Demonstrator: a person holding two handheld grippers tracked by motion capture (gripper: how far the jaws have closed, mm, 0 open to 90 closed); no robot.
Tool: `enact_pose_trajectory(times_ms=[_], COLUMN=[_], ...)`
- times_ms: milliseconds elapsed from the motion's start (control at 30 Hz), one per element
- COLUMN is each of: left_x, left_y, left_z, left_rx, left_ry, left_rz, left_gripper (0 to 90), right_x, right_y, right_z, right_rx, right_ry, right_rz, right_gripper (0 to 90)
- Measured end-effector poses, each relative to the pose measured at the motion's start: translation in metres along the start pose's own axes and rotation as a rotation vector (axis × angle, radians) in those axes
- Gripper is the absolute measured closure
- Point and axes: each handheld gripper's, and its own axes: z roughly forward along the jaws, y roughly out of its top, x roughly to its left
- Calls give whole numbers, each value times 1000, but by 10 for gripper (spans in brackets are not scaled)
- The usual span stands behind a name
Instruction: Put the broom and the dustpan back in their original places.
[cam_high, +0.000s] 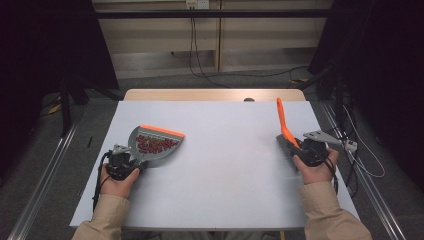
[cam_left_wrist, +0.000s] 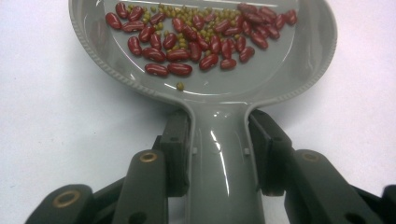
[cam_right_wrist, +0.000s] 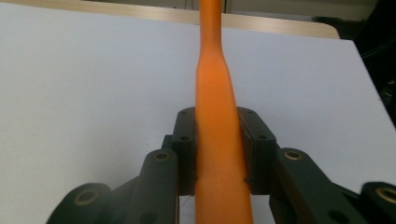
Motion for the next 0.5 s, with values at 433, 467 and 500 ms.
enact_pose_trajectory(times_ms=[433,467,500], left_x=[-5,-7,-8], left_y=[-2,-2,-3], left_z=[-1,-1,-1], left_rx=[-20,-24,-30], left_ry=[-42,-50,-62], left_rz=[-12,-17,-16], left_gripper=[597,587,573], right_x=[-7,-5,-3], right_y=[-12,-12,-13], right_z=[-1,-1,0], right_rx=[25,24,16], right_ry=[-83,-73,-62], right_rz=[-19,-12,-4], right_gripper=[708,701,694])
